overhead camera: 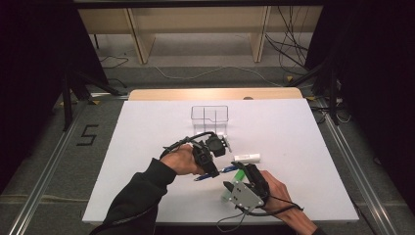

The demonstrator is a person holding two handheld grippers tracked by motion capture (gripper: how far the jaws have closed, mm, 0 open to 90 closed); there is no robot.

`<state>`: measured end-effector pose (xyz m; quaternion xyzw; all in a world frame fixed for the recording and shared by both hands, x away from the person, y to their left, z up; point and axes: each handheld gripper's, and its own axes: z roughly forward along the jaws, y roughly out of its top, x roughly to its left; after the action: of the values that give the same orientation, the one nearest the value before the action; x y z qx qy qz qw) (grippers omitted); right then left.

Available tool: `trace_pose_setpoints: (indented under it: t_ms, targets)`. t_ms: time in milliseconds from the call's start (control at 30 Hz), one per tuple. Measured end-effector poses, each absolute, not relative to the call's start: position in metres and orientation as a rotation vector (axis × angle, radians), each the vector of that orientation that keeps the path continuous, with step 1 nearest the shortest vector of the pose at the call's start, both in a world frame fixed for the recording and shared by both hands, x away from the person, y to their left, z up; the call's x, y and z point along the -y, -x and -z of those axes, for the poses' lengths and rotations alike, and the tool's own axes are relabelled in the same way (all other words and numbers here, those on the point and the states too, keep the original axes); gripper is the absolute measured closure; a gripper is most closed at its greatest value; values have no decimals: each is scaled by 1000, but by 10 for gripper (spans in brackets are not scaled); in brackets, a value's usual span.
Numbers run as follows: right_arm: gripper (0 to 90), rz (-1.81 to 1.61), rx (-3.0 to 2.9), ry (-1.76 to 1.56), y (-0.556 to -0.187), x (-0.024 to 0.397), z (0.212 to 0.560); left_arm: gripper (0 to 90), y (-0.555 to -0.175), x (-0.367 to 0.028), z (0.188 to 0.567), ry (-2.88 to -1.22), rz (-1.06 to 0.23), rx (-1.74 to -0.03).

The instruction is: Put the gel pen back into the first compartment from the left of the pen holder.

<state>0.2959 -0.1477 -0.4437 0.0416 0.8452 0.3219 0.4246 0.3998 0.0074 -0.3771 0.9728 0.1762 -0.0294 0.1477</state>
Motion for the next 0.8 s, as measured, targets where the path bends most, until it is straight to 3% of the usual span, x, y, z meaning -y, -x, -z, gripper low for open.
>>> trace_pose_setpoints:
  t_ms: [800]
  targets:
    - [575,-564,-1979,104,-292,126,459,790,-399,-8,377,-2797,109,-521]
